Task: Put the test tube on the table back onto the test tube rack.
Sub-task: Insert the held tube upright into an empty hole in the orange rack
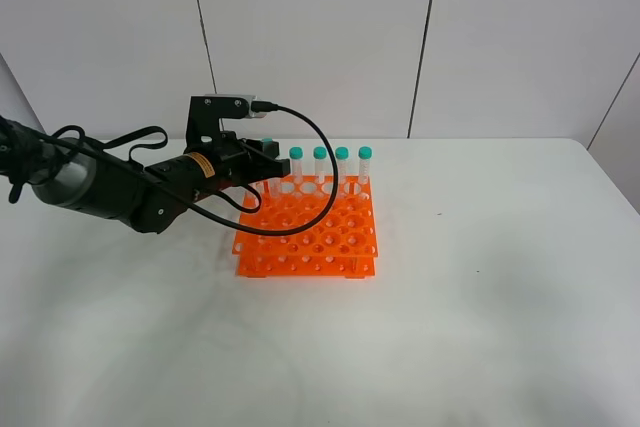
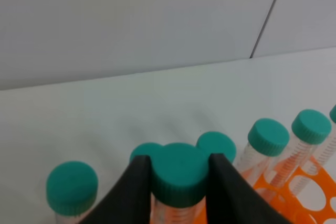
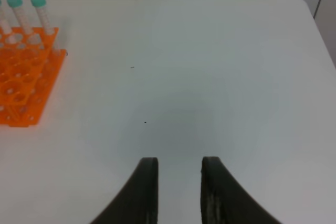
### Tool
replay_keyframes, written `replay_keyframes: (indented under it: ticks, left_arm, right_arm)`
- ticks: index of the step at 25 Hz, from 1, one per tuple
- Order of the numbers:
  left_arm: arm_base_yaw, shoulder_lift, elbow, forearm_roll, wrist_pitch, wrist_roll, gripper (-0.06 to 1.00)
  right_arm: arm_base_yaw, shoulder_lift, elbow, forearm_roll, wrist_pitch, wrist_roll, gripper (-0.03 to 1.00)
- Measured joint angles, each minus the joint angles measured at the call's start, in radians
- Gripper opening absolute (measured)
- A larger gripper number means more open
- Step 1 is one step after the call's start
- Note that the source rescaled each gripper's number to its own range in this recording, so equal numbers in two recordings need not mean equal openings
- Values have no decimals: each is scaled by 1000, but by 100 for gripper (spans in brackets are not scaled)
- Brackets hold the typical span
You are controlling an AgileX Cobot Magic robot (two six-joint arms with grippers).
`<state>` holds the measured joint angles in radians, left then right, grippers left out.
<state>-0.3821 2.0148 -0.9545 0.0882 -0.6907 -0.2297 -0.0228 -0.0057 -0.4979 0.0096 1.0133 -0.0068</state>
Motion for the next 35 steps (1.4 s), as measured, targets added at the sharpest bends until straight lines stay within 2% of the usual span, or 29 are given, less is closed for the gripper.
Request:
replay_keyframes:
  ticks: [28,35]
  left_arm:
    - [0,32,35,16,-7,2,0]
    - [-11,65,33,16,-34,10,0]
  right_arm:
    - [0,0,0,0,0,0,30]
    - [0,0,0,0,0,0,30]
